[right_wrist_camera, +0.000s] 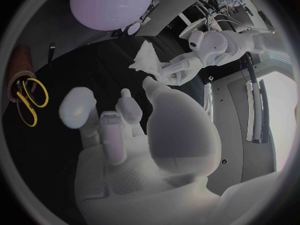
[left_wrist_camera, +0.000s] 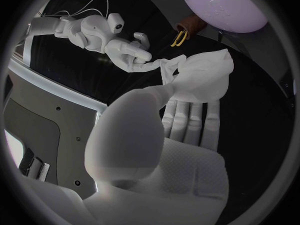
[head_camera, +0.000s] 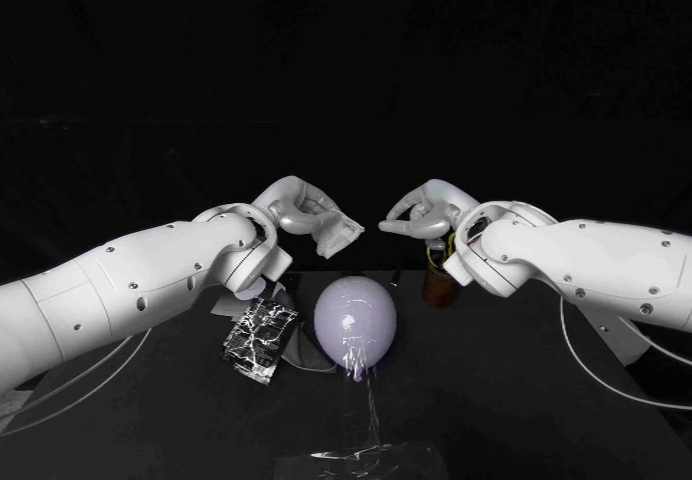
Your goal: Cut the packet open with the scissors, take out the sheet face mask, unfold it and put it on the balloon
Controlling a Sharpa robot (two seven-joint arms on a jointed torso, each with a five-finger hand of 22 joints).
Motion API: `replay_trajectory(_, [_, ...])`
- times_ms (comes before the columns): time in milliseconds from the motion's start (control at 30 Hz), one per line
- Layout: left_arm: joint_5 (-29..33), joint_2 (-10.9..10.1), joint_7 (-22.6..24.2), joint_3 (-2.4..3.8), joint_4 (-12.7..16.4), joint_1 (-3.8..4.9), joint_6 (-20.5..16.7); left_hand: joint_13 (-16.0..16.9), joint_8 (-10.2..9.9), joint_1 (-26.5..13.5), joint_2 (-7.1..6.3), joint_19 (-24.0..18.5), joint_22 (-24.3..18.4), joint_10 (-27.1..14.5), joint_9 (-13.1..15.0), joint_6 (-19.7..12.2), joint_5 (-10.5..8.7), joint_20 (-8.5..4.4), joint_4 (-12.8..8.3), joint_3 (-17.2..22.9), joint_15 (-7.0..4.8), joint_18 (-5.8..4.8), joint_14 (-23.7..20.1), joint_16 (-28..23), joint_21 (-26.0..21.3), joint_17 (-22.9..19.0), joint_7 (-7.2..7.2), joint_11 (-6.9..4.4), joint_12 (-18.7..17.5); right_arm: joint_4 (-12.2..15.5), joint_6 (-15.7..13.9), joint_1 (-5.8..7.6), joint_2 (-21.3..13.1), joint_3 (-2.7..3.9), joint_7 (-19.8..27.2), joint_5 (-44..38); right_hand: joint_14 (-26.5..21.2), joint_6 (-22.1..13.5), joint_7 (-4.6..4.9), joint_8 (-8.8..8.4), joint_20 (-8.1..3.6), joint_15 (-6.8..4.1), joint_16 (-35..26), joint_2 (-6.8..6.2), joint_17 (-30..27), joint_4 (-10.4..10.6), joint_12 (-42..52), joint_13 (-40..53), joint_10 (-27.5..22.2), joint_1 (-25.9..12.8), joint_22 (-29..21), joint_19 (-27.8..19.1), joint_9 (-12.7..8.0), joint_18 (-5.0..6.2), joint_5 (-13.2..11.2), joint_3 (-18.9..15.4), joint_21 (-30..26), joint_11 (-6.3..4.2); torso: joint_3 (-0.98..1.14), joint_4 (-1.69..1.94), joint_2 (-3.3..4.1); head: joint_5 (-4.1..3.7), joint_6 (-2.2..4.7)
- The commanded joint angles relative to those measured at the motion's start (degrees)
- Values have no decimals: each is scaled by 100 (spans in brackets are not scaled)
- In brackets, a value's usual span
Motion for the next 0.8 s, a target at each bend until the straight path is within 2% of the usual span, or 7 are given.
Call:
replay_trajectory(33, [89,14,-21,11,6,11,-81,10,24,-52,-10,38,8,39,111,35,18,0,-3,33,10,38,38,25,41,5,-14,12,29,31,-881,-173,11,-18,771,654,597,41,-7,-50,-2,-12,51,-17,1506,1,109,80,76,108,665,53,-14,-33,27,-59,108,-7,-1,0,-5,-2,6])
replay_trajectory(167, [92,16,-31,11,8,11,-92,10,24,-52,-10,38,8,39,111,35,18,0,-3,33,10,38,38,25,41,5,-14,12,29,-79,-1209,-435,155,-40,1339,1260,568,7,15,-98,4,5,3,-8,1433,-18,66,41,6,245,627,-12,-43,-6,11,-114,-83,12,-2,3,-2,-15,23])
replay_trajectory(367, [119,14,-42,11,20,11,-114,11,26,-60,-12,37,9,40,113,35,19,0,-9,44,9,38,39,27,44,4,-14,12,30,-229,-1437,-685,403,-51,1841,1732,576,-2,30,-127,17,22,17,-3,1455,-42,171,107,30,359,650,-8,-61,-15,-19,-178,-42,28,-4,21,12,-16,30])
replay_trajectory(567, [142,15,-43,12,27,11,-108,11,26,-60,-12,37,9,40,113,35,19,0,-9,44,9,38,39,27,44,4,-14,12,30,-369,-1557,-776,620,-54,2144,1932,598,16,40,-142,27,32,52,25,1508,-80,361,227,111,485,717,49,-77,-43,-28,-248,137,37,-12,13,3,-29,20])
replay_trajectory(800, [171,13,-38,12,44,11,-95,13,28,-74,-16,34,12,41,117,36,19,0,-24,68,8,38,39,30,50,4,-14,11,32,-520,-1591,-811,816,-52,2314,2016,598,16,52,-167,37,44,52,75,1508,-116,457,284,135,594,751,61,-96,-49,-39,-295,186,48,-8,14,1,-21,13])
